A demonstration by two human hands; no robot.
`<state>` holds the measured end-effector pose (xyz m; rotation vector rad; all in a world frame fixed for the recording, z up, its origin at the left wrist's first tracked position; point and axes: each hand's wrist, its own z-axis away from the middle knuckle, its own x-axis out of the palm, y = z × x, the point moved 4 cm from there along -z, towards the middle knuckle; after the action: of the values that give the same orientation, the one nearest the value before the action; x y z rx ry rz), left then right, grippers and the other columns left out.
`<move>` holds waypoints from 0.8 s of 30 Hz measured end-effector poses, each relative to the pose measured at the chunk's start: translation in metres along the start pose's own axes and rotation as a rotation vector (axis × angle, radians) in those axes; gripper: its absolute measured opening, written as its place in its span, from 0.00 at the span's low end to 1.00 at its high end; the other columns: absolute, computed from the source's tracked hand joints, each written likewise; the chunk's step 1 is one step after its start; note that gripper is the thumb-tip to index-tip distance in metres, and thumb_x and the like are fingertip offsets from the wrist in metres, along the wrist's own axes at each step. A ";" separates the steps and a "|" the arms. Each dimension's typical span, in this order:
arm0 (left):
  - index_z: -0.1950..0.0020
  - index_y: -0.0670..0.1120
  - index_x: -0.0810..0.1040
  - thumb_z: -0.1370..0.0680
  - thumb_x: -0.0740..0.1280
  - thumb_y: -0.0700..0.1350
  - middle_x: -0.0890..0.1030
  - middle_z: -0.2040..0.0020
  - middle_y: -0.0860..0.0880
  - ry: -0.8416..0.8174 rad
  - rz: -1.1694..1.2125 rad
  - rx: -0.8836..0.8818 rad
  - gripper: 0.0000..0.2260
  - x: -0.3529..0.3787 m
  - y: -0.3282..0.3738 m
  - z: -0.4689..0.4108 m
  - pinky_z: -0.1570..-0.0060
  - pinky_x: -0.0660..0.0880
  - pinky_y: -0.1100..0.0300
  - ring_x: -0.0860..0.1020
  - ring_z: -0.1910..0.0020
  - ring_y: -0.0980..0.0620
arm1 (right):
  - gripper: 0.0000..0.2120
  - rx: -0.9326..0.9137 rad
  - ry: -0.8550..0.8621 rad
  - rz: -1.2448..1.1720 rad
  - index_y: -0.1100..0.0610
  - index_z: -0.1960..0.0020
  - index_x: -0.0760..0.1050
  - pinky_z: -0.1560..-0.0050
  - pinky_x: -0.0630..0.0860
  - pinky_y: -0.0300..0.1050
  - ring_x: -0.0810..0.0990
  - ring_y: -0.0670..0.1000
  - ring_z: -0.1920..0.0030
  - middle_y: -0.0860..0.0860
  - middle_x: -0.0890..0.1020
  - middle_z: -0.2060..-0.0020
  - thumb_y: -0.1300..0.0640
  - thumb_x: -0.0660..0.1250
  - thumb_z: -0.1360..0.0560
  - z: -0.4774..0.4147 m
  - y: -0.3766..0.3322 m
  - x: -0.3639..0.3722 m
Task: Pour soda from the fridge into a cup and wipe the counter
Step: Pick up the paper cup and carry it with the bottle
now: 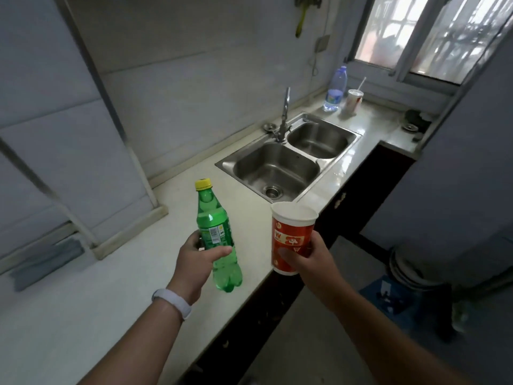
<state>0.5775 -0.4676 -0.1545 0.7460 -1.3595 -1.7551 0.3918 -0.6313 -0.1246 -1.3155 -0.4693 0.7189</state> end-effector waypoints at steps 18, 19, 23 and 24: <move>0.50 0.49 0.82 0.34 0.77 0.35 0.84 0.53 0.48 0.365 0.034 -0.015 0.16 -0.078 0.016 -0.040 0.52 0.80 0.52 0.82 0.52 0.46 | 0.28 -0.091 -0.269 0.258 0.53 0.38 0.72 0.50 0.80 0.44 0.82 0.47 0.48 0.48 0.83 0.47 0.61 0.79 0.34 -0.132 -0.007 0.081; 0.50 0.49 0.81 0.33 0.77 0.35 0.84 0.53 0.48 0.400 0.036 -0.019 0.16 -0.079 0.016 -0.040 0.53 0.79 0.52 0.82 0.52 0.46 | 0.28 -0.089 -0.307 0.257 0.52 0.37 0.71 0.51 0.80 0.43 0.82 0.46 0.47 0.47 0.82 0.47 0.62 0.79 0.34 -0.139 -0.006 0.086; 0.50 0.49 0.80 0.33 0.77 0.35 0.83 0.53 0.50 0.530 0.048 -0.030 0.17 -0.079 0.015 -0.042 0.56 0.77 0.55 0.82 0.52 0.47 | 0.32 -0.087 -0.469 0.282 0.49 0.36 0.68 0.53 0.79 0.39 0.80 0.44 0.47 0.44 0.80 0.46 0.61 0.79 0.34 -0.171 0.002 0.105; 0.50 0.50 0.80 0.34 0.78 0.35 0.83 0.53 0.50 0.567 0.054 -0.040 0.17 -0.079 0.014 -0.041 0.55 0.78 0.54 0.82 0.52 0.47 | 0.32 -0.081 -0.500 0.298 0.47 0.37 0.68 0.52 0.80 0.41 0.81 0.44 0.48 0.44 0.80 0.46 0.60 0.80 0.35 -0.179 0.005 0.109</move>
<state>0.6557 -0.4234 -0.1527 1.0729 -0.9439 -1.3754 0.5891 -0.6794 -0.1758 -1.2912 -0.7144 1.3027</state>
